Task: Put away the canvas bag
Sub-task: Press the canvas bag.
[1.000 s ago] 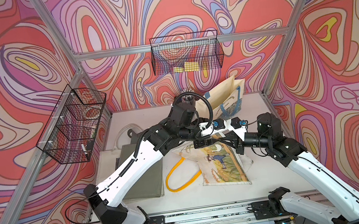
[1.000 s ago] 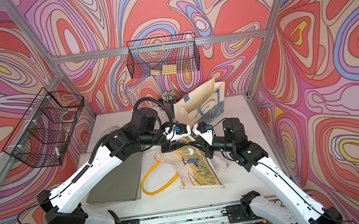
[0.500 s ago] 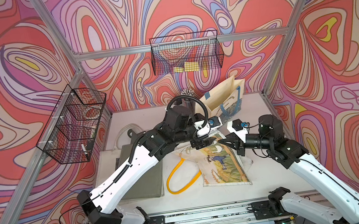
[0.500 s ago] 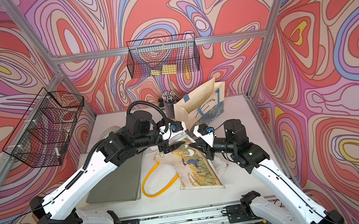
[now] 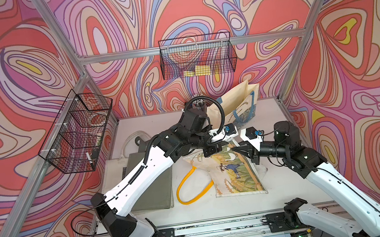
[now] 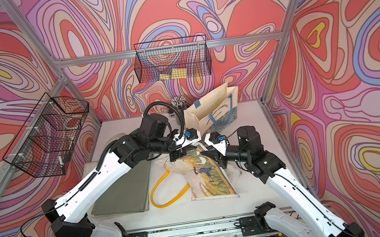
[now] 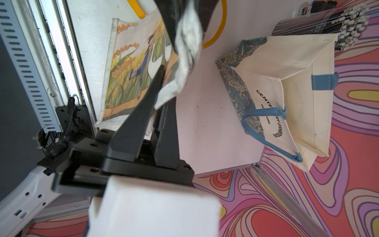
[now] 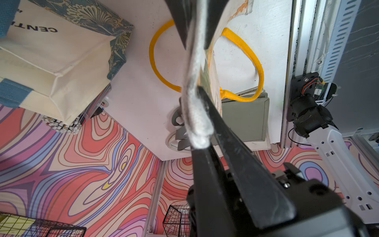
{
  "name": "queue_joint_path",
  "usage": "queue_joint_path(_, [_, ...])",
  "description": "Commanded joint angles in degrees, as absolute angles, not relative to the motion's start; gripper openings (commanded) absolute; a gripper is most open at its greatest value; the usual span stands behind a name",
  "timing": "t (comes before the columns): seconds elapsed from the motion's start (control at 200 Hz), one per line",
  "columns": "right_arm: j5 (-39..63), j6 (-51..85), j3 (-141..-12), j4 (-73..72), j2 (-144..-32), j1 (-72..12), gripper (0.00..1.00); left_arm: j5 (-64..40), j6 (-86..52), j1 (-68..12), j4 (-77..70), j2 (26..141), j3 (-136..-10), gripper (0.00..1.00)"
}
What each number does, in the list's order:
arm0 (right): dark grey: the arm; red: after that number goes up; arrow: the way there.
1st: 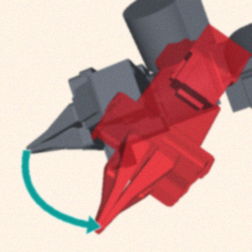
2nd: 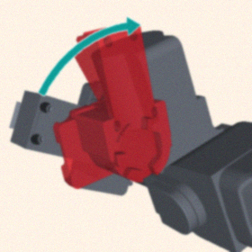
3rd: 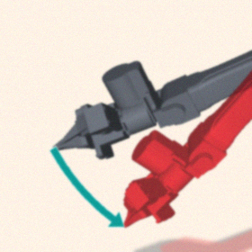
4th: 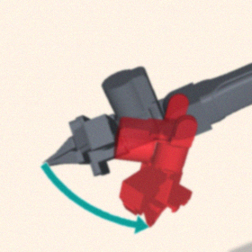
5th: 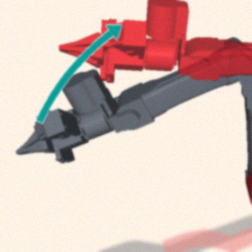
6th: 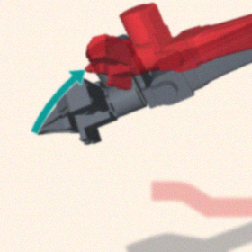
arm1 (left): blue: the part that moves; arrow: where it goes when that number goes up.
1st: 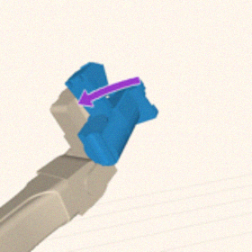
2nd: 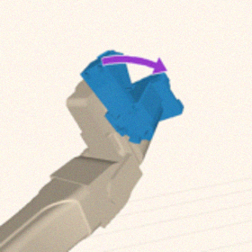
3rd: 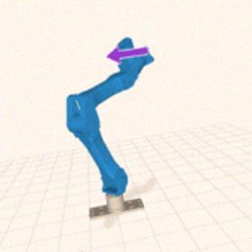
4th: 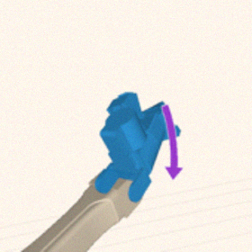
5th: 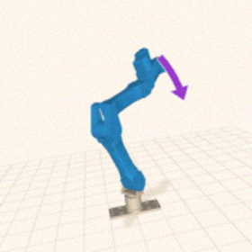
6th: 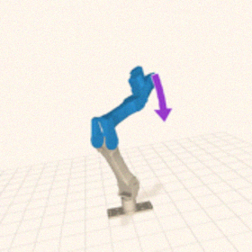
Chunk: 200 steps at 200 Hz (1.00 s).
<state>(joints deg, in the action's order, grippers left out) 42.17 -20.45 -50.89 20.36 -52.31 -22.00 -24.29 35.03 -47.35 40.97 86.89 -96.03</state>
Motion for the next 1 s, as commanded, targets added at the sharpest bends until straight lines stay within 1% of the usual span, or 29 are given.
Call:
queue_joint_path(0.0, [41.62,-18.74,-52.56,20.9,-52.22,-22.21,0.3,-25.16,37.15,-46.78,41.71,87.06,-98.14,0.0])
queue_joint_path(0.12, [39.66,-17.47,-52.48,24.52,-51.63,-22.23,0.47,-26.13,38.92,-45.51,40.1,84.88,-97.4,0.0])
queue_joint_path(0.235, [39.99,-17.47,-50.81,26.34,-49.86,-22.24,0.6,-30.2,40.97,-43.61,36.91,81.4,-95.19,0.0])
queue_joint_path(0.285, [39.75,-17.58,-49.87,26.49,-48.8,-22.24,0.64,-32.06,41.74,-42.98,35.56,79.92,-94.31,0.0])
queue_joint_path(0.351, [38.67,-17.66,-48.46,26.06,-47.54,-22.22,0.72,-35.48,43.82,-42.26,34.26,78.34,-93.49,0.0])
queue_joint_path(0.456, [37.06,-18.32,-47.29,26.17,-46.6,-22.18,0.79,-38.6,45.05,-41.58,34.05,77.26,-93.73,0.0])
queue_joint_path(0.581, [36.66,-19.13,-47.61,28.66,-47.43,-22.23,0.82,-38.97,45.94,-40.97,34.83,77.0,-94.81,0.0])
queue_joint_path(0.721, [35.01,-20.02,-46.73,29.93,-47.06,-22.24,0.82,-37.78,46.36,-40.55,35.0,76.86,-95.3,0.0])
queue_joint_path(0.841, [33.18,-20.69,-46.19,31.72,-46.62,-22.24,0.81,-36.03,46.28,-39.28,35.16,77.04,-96.48,0.0])
queue_joint_path(0.997, [32.66,-20.87,-45.12,32.51,-46.08,-22.23,0.78,-39.37,43.42,-35.22,32.29,76.75,-96.86,0.0])
